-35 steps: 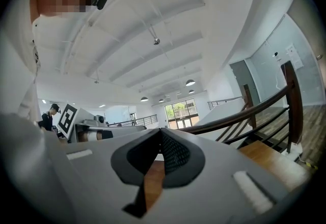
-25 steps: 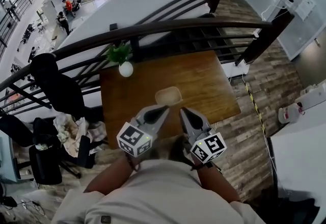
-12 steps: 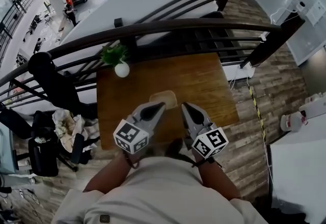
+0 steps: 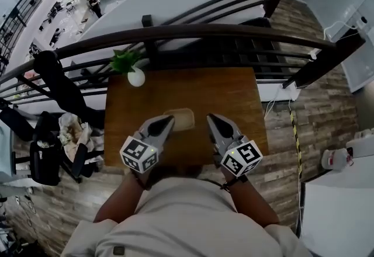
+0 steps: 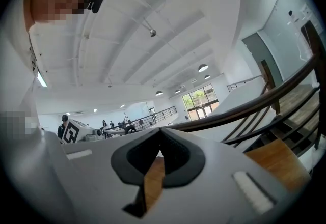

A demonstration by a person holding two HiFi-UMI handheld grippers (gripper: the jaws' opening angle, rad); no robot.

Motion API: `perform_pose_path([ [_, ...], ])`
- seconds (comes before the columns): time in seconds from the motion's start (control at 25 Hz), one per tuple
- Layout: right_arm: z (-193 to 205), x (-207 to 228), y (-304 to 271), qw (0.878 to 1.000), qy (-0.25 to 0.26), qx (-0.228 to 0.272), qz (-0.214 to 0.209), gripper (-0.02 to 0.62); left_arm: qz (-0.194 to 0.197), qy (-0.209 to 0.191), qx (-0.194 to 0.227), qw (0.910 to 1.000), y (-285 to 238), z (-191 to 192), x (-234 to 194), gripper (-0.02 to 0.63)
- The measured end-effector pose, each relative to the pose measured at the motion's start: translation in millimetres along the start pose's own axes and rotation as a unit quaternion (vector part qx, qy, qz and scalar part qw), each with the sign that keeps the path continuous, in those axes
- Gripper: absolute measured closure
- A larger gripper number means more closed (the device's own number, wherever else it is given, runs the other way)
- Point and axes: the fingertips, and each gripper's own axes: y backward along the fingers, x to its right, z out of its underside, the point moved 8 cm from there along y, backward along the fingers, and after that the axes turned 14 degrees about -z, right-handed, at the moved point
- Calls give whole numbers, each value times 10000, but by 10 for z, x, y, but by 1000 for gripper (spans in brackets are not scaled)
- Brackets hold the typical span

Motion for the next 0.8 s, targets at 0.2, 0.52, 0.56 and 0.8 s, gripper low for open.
perform_pose_path([
  [0.2, 213, 333, -84, 9992, -334, -210, -98, 589, -287, 124, -152, 9994, -174, 122, -182, 603],
  [0.52, 290, 626, -253, 9977, -497, -432, -131, 589, -365, 235, -390, 9983, -475, 223, -391, 603],
  [0.56, 301, 663, -255, 9976, -528, -443, -103, 589, -353, 230, -404, 9983, -510, 239, -392, 603],
  [0.8, 443, 814, -321, 9962, -653, -564, -70, 589, -280, 275, -561, 9977, -658, 351, -447, 603],
])
